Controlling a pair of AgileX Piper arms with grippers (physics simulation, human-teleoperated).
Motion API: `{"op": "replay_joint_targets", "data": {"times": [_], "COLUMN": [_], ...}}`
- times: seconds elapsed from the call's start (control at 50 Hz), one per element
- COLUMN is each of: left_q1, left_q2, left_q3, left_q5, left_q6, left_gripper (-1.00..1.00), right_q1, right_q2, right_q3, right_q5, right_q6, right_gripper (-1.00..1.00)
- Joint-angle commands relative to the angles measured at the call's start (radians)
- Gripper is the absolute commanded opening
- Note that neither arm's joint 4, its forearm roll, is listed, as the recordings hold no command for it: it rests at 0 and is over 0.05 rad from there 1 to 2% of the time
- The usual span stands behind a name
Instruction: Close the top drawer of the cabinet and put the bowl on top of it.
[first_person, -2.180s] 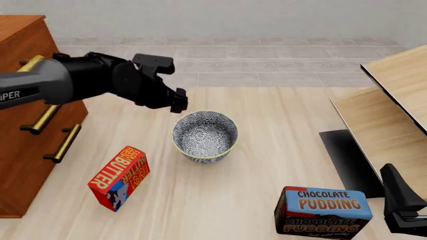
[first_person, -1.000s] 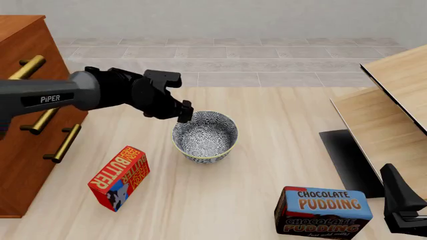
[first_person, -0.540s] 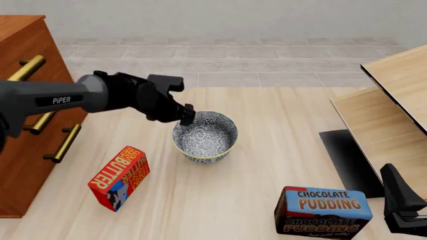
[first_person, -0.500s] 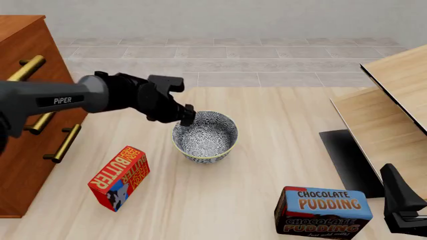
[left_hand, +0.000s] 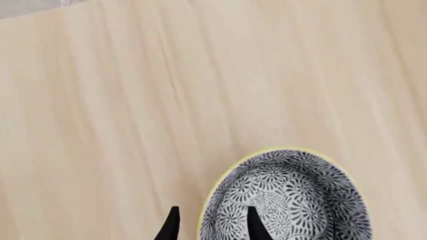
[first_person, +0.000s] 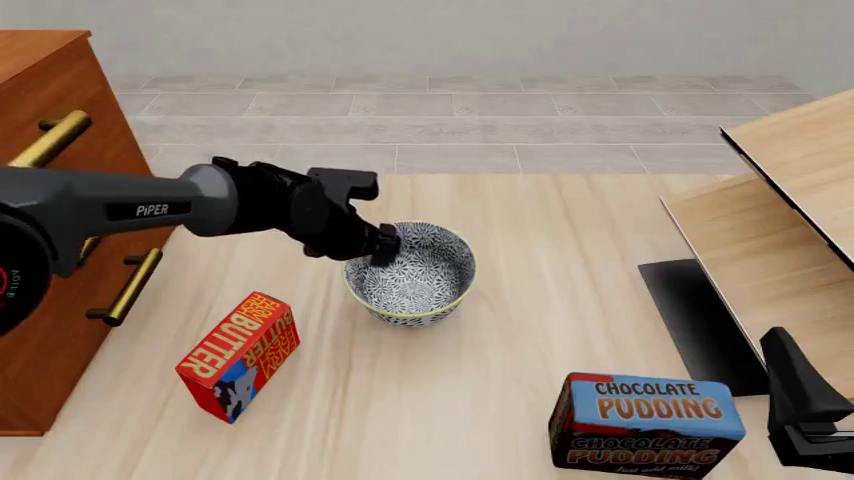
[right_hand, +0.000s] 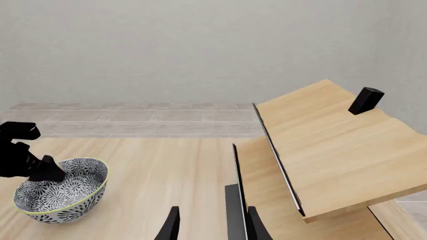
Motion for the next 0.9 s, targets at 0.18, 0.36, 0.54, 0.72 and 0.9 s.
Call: {"op": "replay_joint_targets", "data": {"times": [0.18,0.36,0.54,0.72,0.9], "left_q1": [-0.006,-0.005,-0.005,-0.009,-0.008], "left_q2": [0.024,0.032,0.035,0.019,-0.021], "left_q3": [-0.001,-0.007,-0.008,0.004,0.012], "left_q5": [-0.001,-0.006,-0.016,-0.017,-0.008], "left_q6": [-0.014,-0.025,-0.022,-0.026,-0.021], "left_gripper": [1.00,1.00,1.00,-1.00,-1.00], "right_q1": [0.000,0.000,0.000,0.000,0.000], "right_q2": [0.000,0.000,0.000,0.001,0.000], "right_q3": [0.001,0.001,0.001,0.001,0.001], "right_q5": [-0.002,-0.002,-0.002,-0.002,-0.002], "right_q6": [0.000,0.000,0.000,0.000,0.000], "right_gripper": [1.00,1.00,1.00,1.00,1.00]}}
